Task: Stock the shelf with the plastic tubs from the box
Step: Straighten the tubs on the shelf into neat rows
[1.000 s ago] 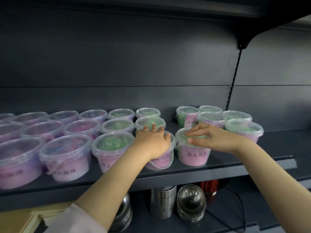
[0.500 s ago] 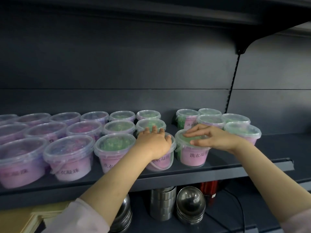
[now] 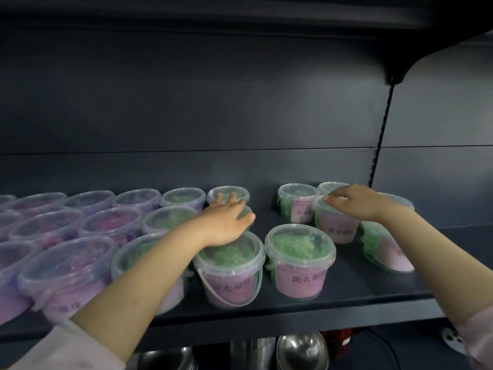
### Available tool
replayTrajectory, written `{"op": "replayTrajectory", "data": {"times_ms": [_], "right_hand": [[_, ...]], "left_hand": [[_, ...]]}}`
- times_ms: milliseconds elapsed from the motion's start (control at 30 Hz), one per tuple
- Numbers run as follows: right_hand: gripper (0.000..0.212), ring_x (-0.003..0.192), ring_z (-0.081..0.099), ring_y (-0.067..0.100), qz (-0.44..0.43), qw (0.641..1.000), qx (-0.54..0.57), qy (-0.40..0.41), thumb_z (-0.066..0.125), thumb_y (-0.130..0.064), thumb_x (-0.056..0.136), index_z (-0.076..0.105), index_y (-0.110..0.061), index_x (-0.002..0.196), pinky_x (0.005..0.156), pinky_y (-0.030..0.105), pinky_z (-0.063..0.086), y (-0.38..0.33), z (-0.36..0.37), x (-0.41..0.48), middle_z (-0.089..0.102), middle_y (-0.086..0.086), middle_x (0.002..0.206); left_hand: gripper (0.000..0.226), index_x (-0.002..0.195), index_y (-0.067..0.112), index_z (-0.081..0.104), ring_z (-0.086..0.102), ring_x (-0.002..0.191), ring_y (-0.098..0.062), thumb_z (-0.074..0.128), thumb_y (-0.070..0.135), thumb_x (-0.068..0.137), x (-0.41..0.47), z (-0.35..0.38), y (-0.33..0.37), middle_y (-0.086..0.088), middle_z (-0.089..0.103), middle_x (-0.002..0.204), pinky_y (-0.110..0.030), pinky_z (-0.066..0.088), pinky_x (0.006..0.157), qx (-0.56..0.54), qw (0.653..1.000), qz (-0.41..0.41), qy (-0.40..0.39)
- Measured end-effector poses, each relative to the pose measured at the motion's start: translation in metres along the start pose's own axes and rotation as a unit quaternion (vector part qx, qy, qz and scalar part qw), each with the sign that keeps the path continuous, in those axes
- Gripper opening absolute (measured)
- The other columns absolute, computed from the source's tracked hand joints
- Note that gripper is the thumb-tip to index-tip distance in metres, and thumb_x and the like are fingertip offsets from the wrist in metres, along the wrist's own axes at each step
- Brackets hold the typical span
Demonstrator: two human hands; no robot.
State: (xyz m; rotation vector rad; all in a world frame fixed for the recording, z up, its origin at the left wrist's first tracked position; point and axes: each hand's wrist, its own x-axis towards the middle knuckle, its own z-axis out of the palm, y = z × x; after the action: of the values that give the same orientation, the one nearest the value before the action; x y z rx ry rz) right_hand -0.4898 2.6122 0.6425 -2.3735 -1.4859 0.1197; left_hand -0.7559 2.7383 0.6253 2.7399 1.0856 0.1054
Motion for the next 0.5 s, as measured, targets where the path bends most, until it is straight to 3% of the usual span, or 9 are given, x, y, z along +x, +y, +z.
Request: {"op": "replayTrajectory", "data": {"times_ms": [133, 267, 367, 500], "right_hand": [[0.043, 0.126, 0.049, 0.030, -0.012, 0.999, -0.044, -0.006, 0.035, -0.043, 0.101, 0.060, -0.021, 0.128, 0.104, 0.035, 0.036, 0.013, 0.017, 0.012, 0.052, 0.010, 0.141], [0.040, 0.114, 0.056, 0.023, -0.055, 0.998, -0.008, -0.040, 0.045, -0.042, 0.097, 0.071, -0.015, 0.110, 0.102, 0.035, 0.038, 0.013, 0.014, 0.019, 0.063, 0.004, 0.124], [0.030, 0.126, 0.048, 0.009, -0.134, 0.985, 0.018, -0.106, 0.053, -0.037, 0.094, 0.067, -0.029, 0.119, 0.111, 0.029, 0.031, -0.005, 0.017, 0.022, 0.057, -0.014, 0.131], [0.037, 0.139, 0.030, 0.007, -0.176, 0.978, 0.002, -0.113, 0.048, -0.036, 0.096, 0.056, -0.036, 0.132, 0.118, 0.030, 0.018, -0.038, 0.036, 0.032, 0.042, -0.012, 0.145]], "left_hand": [[0.069, 0.152, 0.025, 0.011, -0.007, 0.147, -0.018, 0.016, 0.063, 0.095, 0.008, 0.017, -0.009, 0.002, -0.003, 0.161, -0.035, -0.003, 0.116, 0.037, 0.999, -0.022, -0.033], [0.069, 0.152, 0.028, 0.009, -0.005, 0.147, -0.014, 0.014, 0.064, 0.094, 0.010, 0.019, -0.010, 0.005, -0.003, 0.160, -0.033, -0.004, 0.115, 0.048, 0.998, -0.022, -0.036], [0.068, 0.153, 0.027, 0.008, -0.006, 0.146, -0.014, 0.013, 0.062, 0.095, 0.010, 0.020, -0.010, 0.004, -0.004, 0.160, -0.032, -0.004, 0.115, 0.052, 0.998, -0.019, -0.035], [0.067, 0.152, 0.027, 0.009, -0.005, 0.147, -0.015, 0.013, 0.061, 0.095, 0.009, 0.023, -0.011, 0.003, -0.003, 0.161, -0.032, -0.003, 0.116, 0.047, 0.998, -0.013, -0.028]]}}
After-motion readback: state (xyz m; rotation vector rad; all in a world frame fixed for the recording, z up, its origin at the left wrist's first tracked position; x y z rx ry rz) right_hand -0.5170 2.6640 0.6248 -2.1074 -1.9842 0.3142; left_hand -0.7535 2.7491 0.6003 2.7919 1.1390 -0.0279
